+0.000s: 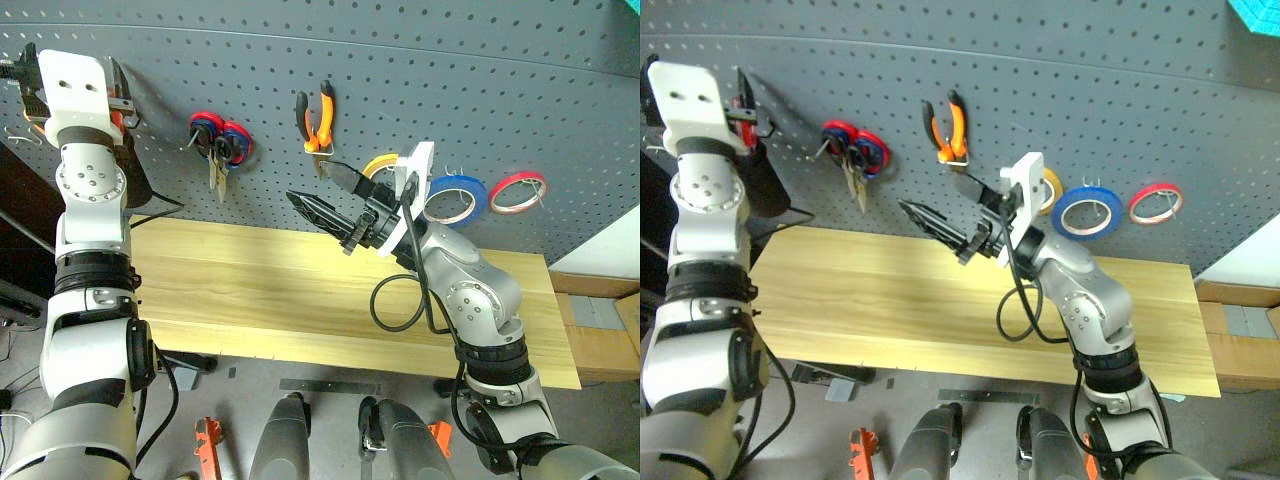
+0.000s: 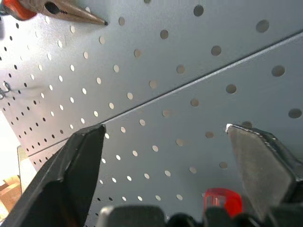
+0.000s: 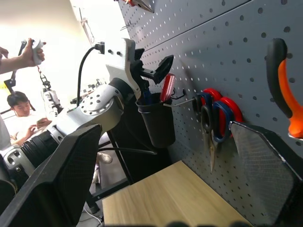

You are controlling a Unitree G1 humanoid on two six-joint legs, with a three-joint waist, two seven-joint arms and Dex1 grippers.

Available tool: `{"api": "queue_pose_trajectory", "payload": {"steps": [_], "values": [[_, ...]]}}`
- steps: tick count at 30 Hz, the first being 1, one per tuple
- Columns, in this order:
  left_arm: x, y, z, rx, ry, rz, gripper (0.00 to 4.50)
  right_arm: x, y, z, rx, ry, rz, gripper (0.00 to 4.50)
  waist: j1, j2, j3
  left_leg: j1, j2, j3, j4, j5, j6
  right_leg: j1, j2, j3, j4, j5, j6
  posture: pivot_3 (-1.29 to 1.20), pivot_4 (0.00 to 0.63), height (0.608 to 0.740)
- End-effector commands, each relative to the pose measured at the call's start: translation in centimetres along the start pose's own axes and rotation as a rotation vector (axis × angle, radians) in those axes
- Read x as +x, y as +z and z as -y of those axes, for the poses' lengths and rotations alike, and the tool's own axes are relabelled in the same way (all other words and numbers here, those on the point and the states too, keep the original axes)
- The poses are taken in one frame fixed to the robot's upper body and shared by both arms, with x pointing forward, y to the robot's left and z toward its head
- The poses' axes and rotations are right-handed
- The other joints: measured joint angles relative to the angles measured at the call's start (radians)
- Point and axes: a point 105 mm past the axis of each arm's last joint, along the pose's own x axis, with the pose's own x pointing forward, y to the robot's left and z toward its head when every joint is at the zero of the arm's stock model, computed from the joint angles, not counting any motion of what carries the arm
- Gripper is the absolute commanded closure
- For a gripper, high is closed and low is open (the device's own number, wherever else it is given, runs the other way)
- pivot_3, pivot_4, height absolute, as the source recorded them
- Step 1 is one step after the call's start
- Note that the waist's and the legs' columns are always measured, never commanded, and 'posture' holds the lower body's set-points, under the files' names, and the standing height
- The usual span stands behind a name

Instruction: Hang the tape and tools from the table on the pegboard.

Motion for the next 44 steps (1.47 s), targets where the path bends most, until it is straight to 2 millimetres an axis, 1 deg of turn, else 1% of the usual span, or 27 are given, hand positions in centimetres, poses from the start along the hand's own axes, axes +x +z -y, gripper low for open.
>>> {"api": "queue_pose_trajectory", "payload": {"steps": [1, 3, 5, 7, 9, 11, 13, 15, 17, 20, 21, 22, 23, 24, 25, 26, 28, 31, 34, 36, 40, 44], "values": [[-0.1, 1.9, -0.7, -0.055, 0.020, 0.056, 0.04, -0.2, 1.3, -0.5, -0.045, 0.023, 0.040, 0.00, 0.000, 0.000, 0.000, 0.000, 0.000, 0.000, 0.000, 0.000, 0.000, 0.000, 0.000, 0.000, 0.000, 0.000, 0.000, 0.16, 0.280, 0.740], [-0.6, 2.6, -0.6, -0.079, 0.017, 0.069, 0.04, -0.5, 1.5, -0.6, -0.066, 0.026, 0.037, 0.00, -0.001, 0.000, 0.000, 0.000, 0.000, 0.000, 0.000, 0.000, 0.000, 0.000, -0.001, 0.000, 0.000, 0.000, 0.000, 0.16, 0.275, 0.740], [-1.2, 3.9, -0.4, -0.104, 0.008, 0.093, 0.04, -0.9, 1.9, -0.8, -0.095, 0.031, 0.031, 0.00, -0.001, 0.000, 0.000, -0.001, 0.000, 0.000, 0.000, 0.000, 0.000, 0.000, -0.001, 0.000, 0.000, 0.000, 0.000, 0.16, 0.267, 0.740], [-2.1, 5.7, 0.5, -0.099, -0.032, 0.136, 0.04, -1.1, 2.3, -0.7, -0.112, 0.015, 0.028, 0.00, 0.000, 0.000, 0.000, -0.001, -0.001, -0.001, 0.000, 0.000, 0.000, 0.000, -0.001, 0.000, -0.001, 0.000, 0.000, 0.16, 0.257, 0.740], [-3.3, 7.8, 1.8, -0.091, -0.097, 0.190, 0.04, -1.4, 2.8, -0.7, -0.136, -0.005, 0.023, 0.00, 0.000, 0.000, 0.000, -0.002, -0.001, -0.001, 0.000, 0.000, 0.000, 0.000, -0.001, -0.001, -0.001, 0.000, 0.000, 0.16, 0.247, 0.740], [-4.4, 9.4, 2.4, -0.123, -0.111, 0.203, 0.04, -1.9, 3.1, -0.8, -0.179, -0.039, 0.010, 0.00, 0.002, -0.001, -0.001, -0.002, -0.001, -0.002, 0.000, 0.000, -0.001, 0.000, -0.002, -0.001, -0.001, 0.000, 0.000, 0.16, 0.236, 0.740], [-5.2, 10.1, 2.6, -0.151, -0.108, 0.187, 0.04, -2.4, 3.2, -1.0, -0.208, -0.064, -0.001, 0.00, 0.003, -0.001, -0.001, -0.002, -0.002, -0.002, 0.001, 0.000, -0.001, 0.000, -0.002, -0.001, 0.000, 0.000, 0.000, 0.16, 0.227, 0.740], [-6.4, 10.4, 4.2, -0.194, -0.166, 0.161, 0.04, -3.2, 2.8, -0.9, -0.232, -0.108, -0.021, 0.00, 0.003, -0.001, -0.003, -0.002, -0.002, -0.002, 0.001, 0.000, -0.001, 0.000, -0.002, -0.001, 0.000, 0.000, 0.001, 0.16, 0.203, 0.740], [-7.9, 10.4, 6.4, -0.252, -0.250, 0.122, 0.04, -4.3, 2.2, -0.6, -0.253, -0.164, -0.048, 0.00, 0.003, 0.000, -0.005, -0.002, -0.002, -0.002, 0.001, 0.000, -0.001, 0.000, -0.002, -0.001, 0.000, 0.000, 0.001, 0.15, 0.191, 0.740], [-10.0, 8.8, 9.7, -0.386, -0.346, -0.017, 0.04, -5.7, 1.4, 0.3, -0.284, -0.264, -0.094, 0.00, 0.004, 0.000, -0.007, -0.002, -0.002, -0.002, 0.002, 0.001, -0.002, 0.001, -0.002, -0.001, 0.000, 0.000, 0.002, 0.15, 0.179, 0.740], [-11.1, 7.7, 11.1, -0.432, -0.390, -0.092, 0.04, -6.2, 1.0, 0.7, -0.296, -0.301, -0.111, 0.00, 0.004, -0.001, -0.008, -0.002, -0.002, -0.002, 0.003, 0.002, -0.003, 0.001, -0.002, -0.001, 0.000, 0.000, 0.002, 0.14, 0.156, 0.740], [-12.5, 6.3, 12.6, -0.485, -0.425, -0.176, 0.04, -7.0, 0.2, 1.2, -0.303, -0.357, -0.142, 0.00, 0.004, -0.001, -0.014, -0.002, -0.002, -0.002, 0.003, 0.003, -0.003, 0.001, -0.002, -0.001, 0.001, 0.000, 0.002, 0.13, 0.146, 0.740], [-14.3, 4.6, 14.2, -0.521, -0.469, -0.277, 0.04, -8.2, -1.1, 2.1, -0.324, -0.429, -0.212, 0.00, 0.004, -0.001, -0.022, -0.003, -0.002, -0.002, 0.003, 0.003, -0.003, 0.000, -0.002, -0.001, 0.000, 0.000, 0.003, 0.13, 0.138, 0.740], [-16.0, 3.3, 15.4, -0.551, -0.498, -0.359, 0.04, -9.4, -2.4, 2.9, -0.335, -0.497, -0.274, 0.00, 0.003, -0.001, -0.033, -0.002, -0.002, -0.002, 0.003, 0.003, -0.003, 0.001, -0.002, -0.001, 0.000, 0.000, 0.003, 0.13, 0.132, 0.740], [-17.4, 2.2, 16.4, -0.569, -0.537, -0.427, 0.04, -10.4, -3.3, 3.7, -0.345, -0.559, -0.312, 0.00, 0.002, -0.001, -0.045, -0.002, -0.003, -0.001, 0.002, 0.003, -0.003, 0.000, -0.002, -0.001, -0.001, 0.000, 0.003, 0.12, 0.120, 0.740], [-18.4, 1.2, 17.1, -0.570, -0.552, -0.479, 0.04, -11.3, -4.1, 4.3, -0.338, -0.613, -0.337, 0.00, 0.000, -0.002, -0.051, -0.002, -0.003, -0.001, 0.001, 0.003, -0.003, 0.001, -0.002, 0.000, -0.002, 0.000, 0.003, 0.12, 0.116, 0.740], [-19.7, -0.1, 17.6, -0.576, -0.563, -0.542, 0.04, -12.6, -5.2, 5.3, -0.338, -0.694, -0.367, 0.00, -0.006, -0.002, -0.056, -0.002, -0.004, -0.001, 0.002, 0.003, -0.003, 0.000, -0.001, 0.000, -0.001, 0.000, 0.003, 0.11, 0.100, 0.740], [-21.0, -2.0, 18.1, -0.559, -0.572, -0.610, 0.04, -14.6, -6.8, 6.8, -0.319, -0.825, -0.410, 0.00, -0.012, -0.002, -0.075, 0.001, -0.004, -0.001, 0.003, 0.004, -0.003, 0.002, 0.004, 0.000, 0.000, 0.003, 0.001, 0.11, 0.080, 0.740], [-22.1, -4.4, 18.4, -0.522, -0.566, -0.694, 0.04, -15.6, -7.8, 7.7, -0.305, -0.897, -0.421, 0.00, -0.022, 0.001, -0.099, 0.007, -0.003, -0.001, 0.003, 0.005, -0.001, 0.006, 0.006, -0.001, 0.000, 0.004, 0.000, 0.11, 0.062, 0.740], [-22.6, -5.4, 18.5, -0.501, -0.568, -0.724, 0.04, -16.2, -8.8, 8.0, -0.294, -0.927, -0.436, 0.00, -0.025, 0.001, -0.118, 0.012, -0.003, -0.001, 0.002, 0.005, -0.001, 0.011, 0.006, 0.000, -0.001, 0.004, 0.000, 0.11, 0.047, 0.740], [-23.2, -6.6, 18.4, -0.465, -0.576, -0.747, 0.04, -17.2, -10.7, 8.3, -0.287, -0.958, -0.475, 0.00, -0.028, 0.001, -0.138, 0.013, -0.004, -0.001, 0.002, 0.004, -0.001, 0.015, 0.007, 0.000, -0.003, 0.004, 0.000, 0.11, 0.036, 0.740], [-23.2, -6.3, 18.2, -0.469, -0.578, -0.727, 0.04, -17.1, -11.4, 8.4, -0.290, -0.952, -0.481, 0.00, -0.028, 0.001, -0.146, 0.014, -0.004, -0.001, 0.003, 0.004, -0.001, 0.016, 0.007, 0.002, -0.004, 0.004, 0.000, 0.12, 0.030, 0.740]]}}
